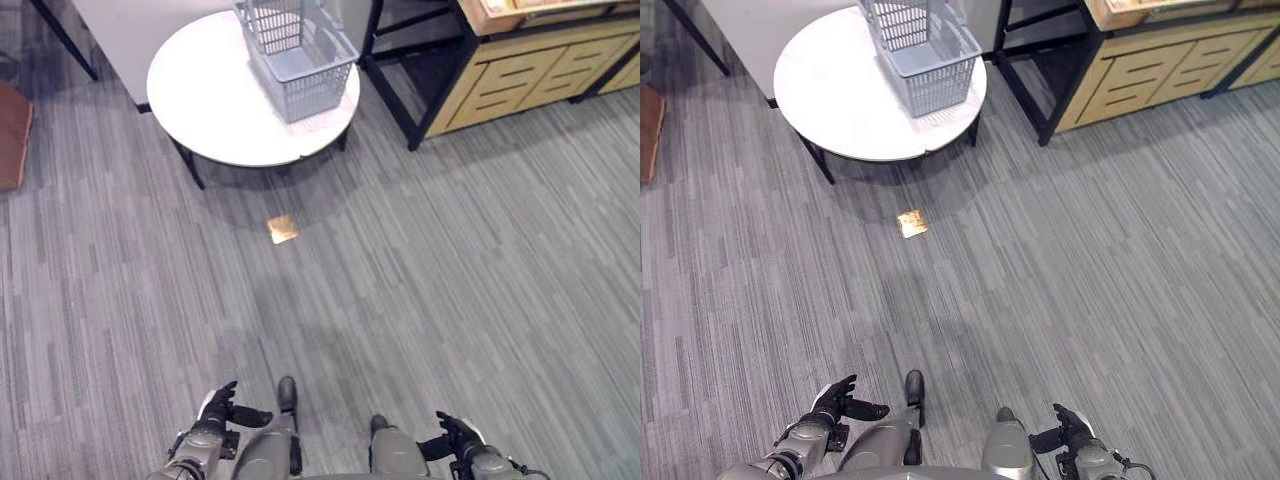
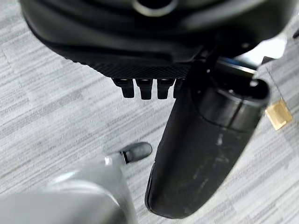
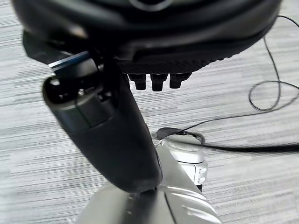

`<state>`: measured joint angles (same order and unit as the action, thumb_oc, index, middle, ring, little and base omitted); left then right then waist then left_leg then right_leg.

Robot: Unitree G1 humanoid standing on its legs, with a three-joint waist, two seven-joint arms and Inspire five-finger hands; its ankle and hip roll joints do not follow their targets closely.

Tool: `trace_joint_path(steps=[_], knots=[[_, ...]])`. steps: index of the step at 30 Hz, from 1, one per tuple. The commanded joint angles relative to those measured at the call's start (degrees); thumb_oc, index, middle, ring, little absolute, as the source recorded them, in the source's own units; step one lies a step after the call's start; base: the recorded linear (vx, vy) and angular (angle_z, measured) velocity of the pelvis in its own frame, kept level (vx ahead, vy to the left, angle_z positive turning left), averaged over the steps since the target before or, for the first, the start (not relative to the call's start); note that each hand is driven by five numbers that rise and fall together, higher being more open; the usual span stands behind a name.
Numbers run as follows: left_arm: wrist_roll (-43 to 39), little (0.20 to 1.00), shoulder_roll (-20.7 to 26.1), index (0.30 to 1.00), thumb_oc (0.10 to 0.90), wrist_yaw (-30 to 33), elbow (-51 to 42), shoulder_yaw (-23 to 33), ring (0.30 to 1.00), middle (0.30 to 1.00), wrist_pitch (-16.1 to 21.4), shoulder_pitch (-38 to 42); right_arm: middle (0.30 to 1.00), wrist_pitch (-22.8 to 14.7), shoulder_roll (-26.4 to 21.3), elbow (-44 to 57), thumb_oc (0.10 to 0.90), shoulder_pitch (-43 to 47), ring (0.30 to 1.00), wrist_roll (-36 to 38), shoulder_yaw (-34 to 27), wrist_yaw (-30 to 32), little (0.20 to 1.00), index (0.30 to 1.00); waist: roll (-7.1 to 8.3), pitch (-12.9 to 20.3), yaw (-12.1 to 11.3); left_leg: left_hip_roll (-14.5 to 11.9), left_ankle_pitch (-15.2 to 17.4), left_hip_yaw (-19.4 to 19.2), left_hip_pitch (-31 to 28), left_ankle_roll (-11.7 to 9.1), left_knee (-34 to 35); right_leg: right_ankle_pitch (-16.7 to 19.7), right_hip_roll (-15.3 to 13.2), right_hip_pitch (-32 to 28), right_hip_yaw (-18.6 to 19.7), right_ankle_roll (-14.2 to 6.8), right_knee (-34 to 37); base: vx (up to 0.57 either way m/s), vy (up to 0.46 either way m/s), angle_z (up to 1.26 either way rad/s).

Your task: Get the vegetables into the basket

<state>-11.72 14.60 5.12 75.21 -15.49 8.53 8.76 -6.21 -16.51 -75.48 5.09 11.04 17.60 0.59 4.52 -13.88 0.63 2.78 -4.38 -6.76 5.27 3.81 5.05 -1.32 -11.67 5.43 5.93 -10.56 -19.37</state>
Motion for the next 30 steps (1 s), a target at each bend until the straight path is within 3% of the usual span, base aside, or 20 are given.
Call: trace_joint_path(steps=[1,3,4,10,12,14,20,23,24,26,28,30], knots=[[1.35,1.0,-0.84,1.0,0.9,0.9,-0.79,0.39,1.0,1.0,0.36,-1.0,1.0,-0.75,-0.07,3.13,0.9,1.26,1.0,-0.04,1.48,0.23,1.0,1.0,-0.88,-1.41,-0.15,-3.47,3.72,-0.83,0.46,-3.36,-2.67,14.71,0.17,0.56,-2.72,-0.57,2.78,0.12,0.237,-0.2],[0.91,1.0,-0.8,1.0,0.9,0.56,-0.81,0.47,1.0,1.0,0.31,-0.8,1.0,-0.86,0.03,3.46,0.9,1.58,1.0,0.43,1.44,0.32,1.0,1.0,-1.25,-1.94,0.27,-3.25,4.45,-1.04,-2.07,-3.25,-1.7,13.83,1.07,3.61,-4.35,-0.15,2.19,0.28,0.098,0.35],[1.53,1.0,-1.25,1.0,0.9,0.08,0.71,0.35,1.0,1.0,0.01,-0.86,1.0,-1.05,0.44,3.34,0.9,2.12,1.0,1.21,1.55,0.28,1.0,1.0,-1.8,-3.27,1.49,-3.08,5.95,0.3,-5.56,-3.74,-1.78,9.6,2.44,7.69,-6.94,0.27,9.27,0.41,0.063,0.26],[2.88,1.0,-1.86,1.0,0.9,-0.05,1.13,0.33,1.0,1.0,0.1,-1.26,1.0,-1.21,0.43,4.41,0.9,2.19,1.0,0.34,2.08,-0.06,1.0,1.0,-1.66,-3.68,3.35,-2.72,8.9,2.49,-9.44,-4.97,-3.2,12.5,1.74,10.86,-7.21,-1.11,17.93,0.24,-0.082,0.16],[2.74,1.0,-2.18,1.0,0.9,-0.33,1.04,0.36,1.0,1.0,0.11,-2.03,1.0,-1.29,0.24,4.87,0.9,1.24,1.0,0.45,1.95,-0.44,1.0,1.0,-2.17,-3.28,3.95,-2.9,9.67,4.2,-11.32,-5.55,-3.43,12.06,2.28,10.55,-5.61,-0.99,16.73,0.28,-0.185,0.52],[2.17,1.0,-2.86,1.0,0.9,-0.2,0.82,0.32,1.0,1.0,0.23,-2.52,1.0,-1.37,-0.41,5.06,0.9,0.98,1.0,0.8,1.79,-0.56,1.0,1.0,-2.96,-2.7,3.8,-3.42,9.73,4.76,-12.12,-6.17,-3.85,11.32,2.69,9.76,-7.07,-0.15,15.72,0.18,-0.189,0.53],[-1.63,1.0,-3.81,1.0,0.9,-1.02,1.5,1.8,1.0,1.0,0.29,-3.03,1.0,-1.93,-2.23,4.89,0.9,-0.33,1.0,1.67,1.06,-0.97,1.0,1.0,-5.4,-1.16,4.58,-6.99,4.41,8.56,-11.72,-9.9,-7.81,6.06,5.88,7.76,-9.58,3.47,13.01,0.16,-0.29,0.36],[-2.38,1.0,-4.21,1.0,0.9,-1.06,1.17,1.86,1.0,1.0,0.57,-3.04,1.0,-2.02,-2.79,4.57,0.9,-0.38,1.0,1.78,0.9,-0.78,1.0,1.0,-6.0,-0.92,4.75,-7.68,2.77,9.19,-11.08,-10.67,-9.24,4.75,6.64,7.1,-9.87,4.36,12.74,0.09,-0.192,0.17],[-2.66,1.0,-4.37,1.0,0.9,-0.95,0.81,1.75,1.0,1.0,0.65,-2.93,1.0,-2.1,-3.23,4.33,0.9,-0.6,1.0,1.79,0.69,-0.54,1.0,1.0,-6.19,-0.98,4.84,-7.85,1.29,9.45,-10.45,-11.2,-10.56,4.29,6.99,6.54,-9.92,4.84,12.74,0.09,-0.203,0.08],[-3.81,1.0,-4.94,1.0,0.9,-0.89,-0.71,0.87,1.0,1.0,1.02,-2.09,1.0,-2.03,-4.62,3.18,0.9,-0.99,1.0,1.67,-0.02,-0.06,1.0,1.0,-6.05,-1.84,5.17,-7.15,-2.53,8.43,-6.17,-12.51,-19.57,2.17,7.03,3.19,-10.46,6.76,13.37,0.15,-0.26,0.27],[-3.95,1.0,-4.89,1.0,0.9,-0.77,-0.54,0.81,1.0,1.0,1.17,-1.79,1.0,-2.01,-4.71,2.74,0.9,-1.13,1.0,1.69,-0.15,0.0,1.0,1.0,-5.85,-2.18,4.98,-6.85,-3.01,8.36,-4.68,-12.41,-20.08,1.94,6.88,2.14,-10.42,6.86,13.85,0.1,-0.118,0.32],[-3.86,1.0,-4.99,1.0,0.9,-0.54,-0.72,0.53,1.0,1.0,1.24,-1.73,1.0,-1.86,-4.82,2.18,0.9,-1.64,1.0,1.49,-0.48,0.18,1.0,1.0,-5.5,-2.3,4.85,-6.75,-1.54,6.88,-1.96,-11.4,-17.72,1.82,6.16,0.32,-10.33,6.54,15.26,0.14,-0.075,0.1]])
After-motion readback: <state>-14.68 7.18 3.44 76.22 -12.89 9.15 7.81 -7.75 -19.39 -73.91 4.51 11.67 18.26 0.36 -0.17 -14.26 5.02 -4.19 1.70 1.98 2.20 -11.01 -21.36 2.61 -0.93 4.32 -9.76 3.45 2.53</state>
